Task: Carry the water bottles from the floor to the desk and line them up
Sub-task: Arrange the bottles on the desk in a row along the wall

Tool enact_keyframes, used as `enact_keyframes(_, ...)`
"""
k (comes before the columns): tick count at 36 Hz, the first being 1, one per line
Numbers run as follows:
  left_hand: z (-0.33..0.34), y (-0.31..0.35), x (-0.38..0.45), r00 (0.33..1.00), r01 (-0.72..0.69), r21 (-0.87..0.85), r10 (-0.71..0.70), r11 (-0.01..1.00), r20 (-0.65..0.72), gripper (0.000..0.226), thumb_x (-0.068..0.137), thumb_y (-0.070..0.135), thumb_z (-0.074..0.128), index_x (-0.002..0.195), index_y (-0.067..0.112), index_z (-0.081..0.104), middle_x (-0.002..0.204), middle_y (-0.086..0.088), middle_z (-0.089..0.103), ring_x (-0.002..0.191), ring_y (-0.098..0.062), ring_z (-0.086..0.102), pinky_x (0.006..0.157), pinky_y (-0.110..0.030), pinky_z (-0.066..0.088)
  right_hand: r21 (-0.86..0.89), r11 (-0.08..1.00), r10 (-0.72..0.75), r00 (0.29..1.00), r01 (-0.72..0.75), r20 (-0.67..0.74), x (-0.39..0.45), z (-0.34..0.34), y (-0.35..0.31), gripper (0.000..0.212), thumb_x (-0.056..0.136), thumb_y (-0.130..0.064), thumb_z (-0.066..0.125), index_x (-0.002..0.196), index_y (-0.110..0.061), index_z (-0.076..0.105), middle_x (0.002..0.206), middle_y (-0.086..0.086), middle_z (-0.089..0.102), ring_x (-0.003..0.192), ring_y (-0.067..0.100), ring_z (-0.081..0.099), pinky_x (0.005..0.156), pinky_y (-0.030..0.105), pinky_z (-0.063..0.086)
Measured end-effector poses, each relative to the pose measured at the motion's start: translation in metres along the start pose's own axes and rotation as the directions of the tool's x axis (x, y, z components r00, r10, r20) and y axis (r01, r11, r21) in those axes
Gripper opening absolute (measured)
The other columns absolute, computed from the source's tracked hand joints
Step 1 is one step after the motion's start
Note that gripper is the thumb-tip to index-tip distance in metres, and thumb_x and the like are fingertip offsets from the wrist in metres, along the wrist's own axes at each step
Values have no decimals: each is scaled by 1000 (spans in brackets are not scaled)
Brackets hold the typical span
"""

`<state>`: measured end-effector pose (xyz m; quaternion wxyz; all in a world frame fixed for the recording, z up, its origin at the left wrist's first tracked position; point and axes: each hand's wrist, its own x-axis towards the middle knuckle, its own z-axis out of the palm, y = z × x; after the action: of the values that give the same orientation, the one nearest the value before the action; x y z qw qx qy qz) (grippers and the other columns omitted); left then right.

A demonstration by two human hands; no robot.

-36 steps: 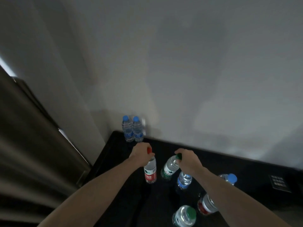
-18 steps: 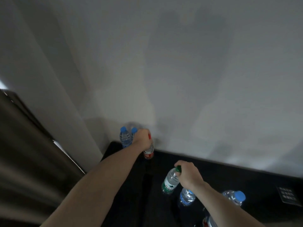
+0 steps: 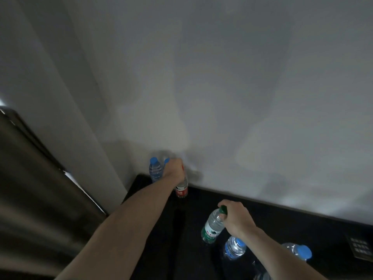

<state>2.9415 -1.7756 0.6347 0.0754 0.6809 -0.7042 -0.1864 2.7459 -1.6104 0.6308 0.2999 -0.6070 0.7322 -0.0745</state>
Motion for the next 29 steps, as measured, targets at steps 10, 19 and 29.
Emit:
enact_keyframes(10,2,-20,13,984,-173,-26,173,985,29,25,84,18,71,109,15,65,124,-4,49,100,-20,57,85,-29,49,-27,1000,-10,1000,11,26,1,1,-8,43,97,-18,65,139,-23,56,129,2,65,116,18,64,87,22,49)
enact_keyframes(19,-11,-53,29,971,-228,65,222,972,87,54,81,16,71,132,16,53,140,-4,45,117,-27,56,90,-38,51,-20,1000,-3,1000,4,23,3,2,-5,42,97,-16,64,138,-23,58,129,1,66,115,18,64,85,20,48)
enact_keyframes(29,-11,-58,41,983,-178,116,171,977,62,27,89,-2,56,114,7,65,117,-11,59,97,-22,56,84,-31,46,-7,1000,11,1000,-11,10,5,1,-4,39,98,-18,63,137,-23,59,126,1,67,113,18,65,80,19,42)
